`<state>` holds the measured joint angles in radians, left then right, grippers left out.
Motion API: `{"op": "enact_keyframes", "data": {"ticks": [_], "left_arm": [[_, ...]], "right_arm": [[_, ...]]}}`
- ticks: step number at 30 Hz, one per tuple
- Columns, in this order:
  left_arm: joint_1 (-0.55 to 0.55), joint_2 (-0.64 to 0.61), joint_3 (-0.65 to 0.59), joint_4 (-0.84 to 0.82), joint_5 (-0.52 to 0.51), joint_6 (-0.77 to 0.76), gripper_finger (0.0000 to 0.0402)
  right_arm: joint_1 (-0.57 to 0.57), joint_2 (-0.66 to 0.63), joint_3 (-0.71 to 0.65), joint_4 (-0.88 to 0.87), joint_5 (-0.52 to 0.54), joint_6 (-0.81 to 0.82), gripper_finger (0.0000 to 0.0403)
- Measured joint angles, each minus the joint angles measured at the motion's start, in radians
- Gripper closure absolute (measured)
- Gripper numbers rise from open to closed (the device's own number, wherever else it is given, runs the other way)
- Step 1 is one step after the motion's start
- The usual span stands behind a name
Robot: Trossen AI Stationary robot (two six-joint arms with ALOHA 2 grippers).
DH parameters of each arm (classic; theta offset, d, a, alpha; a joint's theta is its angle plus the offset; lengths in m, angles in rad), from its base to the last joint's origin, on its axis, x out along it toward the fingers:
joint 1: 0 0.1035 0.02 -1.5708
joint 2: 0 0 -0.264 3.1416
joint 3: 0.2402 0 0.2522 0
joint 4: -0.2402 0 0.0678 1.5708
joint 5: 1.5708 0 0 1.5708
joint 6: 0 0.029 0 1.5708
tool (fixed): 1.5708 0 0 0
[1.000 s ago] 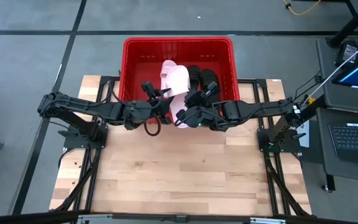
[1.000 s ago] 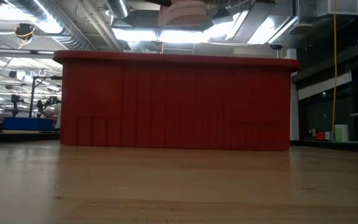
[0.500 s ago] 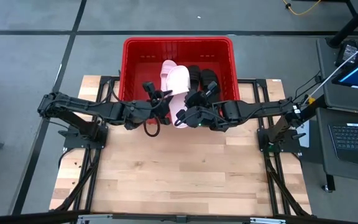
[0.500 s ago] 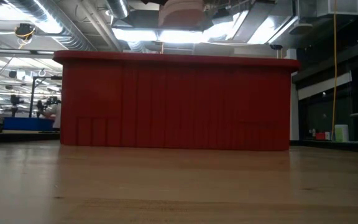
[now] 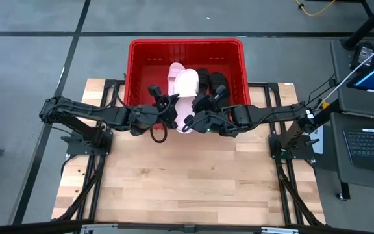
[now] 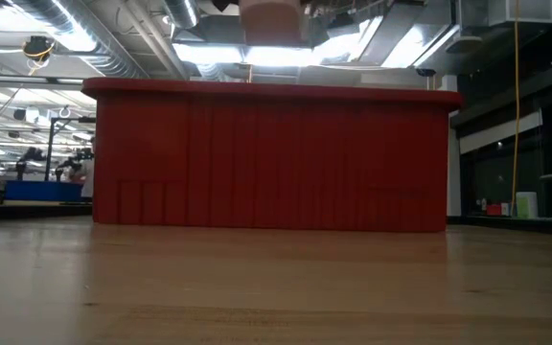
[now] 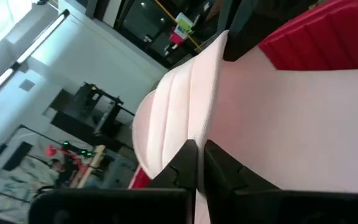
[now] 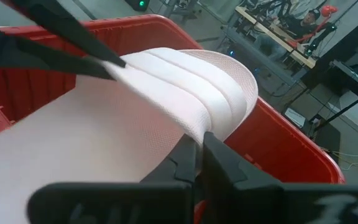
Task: Pick and place slides into bin
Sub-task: Put the pink slide into the bin
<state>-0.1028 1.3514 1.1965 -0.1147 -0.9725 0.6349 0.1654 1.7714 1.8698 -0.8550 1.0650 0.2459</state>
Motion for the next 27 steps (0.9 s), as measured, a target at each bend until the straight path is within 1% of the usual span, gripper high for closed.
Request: {"op": "enact_keyframes", "data": {"ticks": [2,6,13,15,18,22,25,27], "left_arm": [[0.000,0.000,0.000,0.001,-0.022,0.021,0.0397],[0.008,0.000,0.000,-0.001,-0.030,0.026,0.0397],[0.051,-0.001,-0.002,-0.001,-0.126,0.116,0.0398],[0.063,-0.004,-0.002,-0.001,-0.131,0.128,0.0398],[0.081,-0.017,-0.002,-0.001,-0.111,0.138,0.0398],[0.107,-0.056,-0.002,-0.035,-0.045,0.137,0.0398],[0.139,-0.105,-0.002,-0.095,-0.001,0.112,0.0398],[0.168,-0.144,-0.002,-0.137,0.034,0.078,0.0398]], "right_arm": [[0.000,0.000,0.000,0.001,-0.012,-0.005,0.0373],[0.000,0.000,0.000,0.001,-0.015,-0.007,0.0351],[0.010,0.000,0.000,0.001,-0.020,0.005,0.0328],[0.010,0.000,0.000,0.001,-0.020,0.004,0.0322],[0.010,0.000,0.000,0.000,-0.020,0.000,0.0315],[0.010,-0.007,0.000,0.000,-0.031,-0.020,0.0314],[0.010,-0.030,0.000,0.000,-0.066,-0.021,0.0335],[0.010,-0.047,0.000,-0.004,-0.073,-0.028,0.0365]]}}
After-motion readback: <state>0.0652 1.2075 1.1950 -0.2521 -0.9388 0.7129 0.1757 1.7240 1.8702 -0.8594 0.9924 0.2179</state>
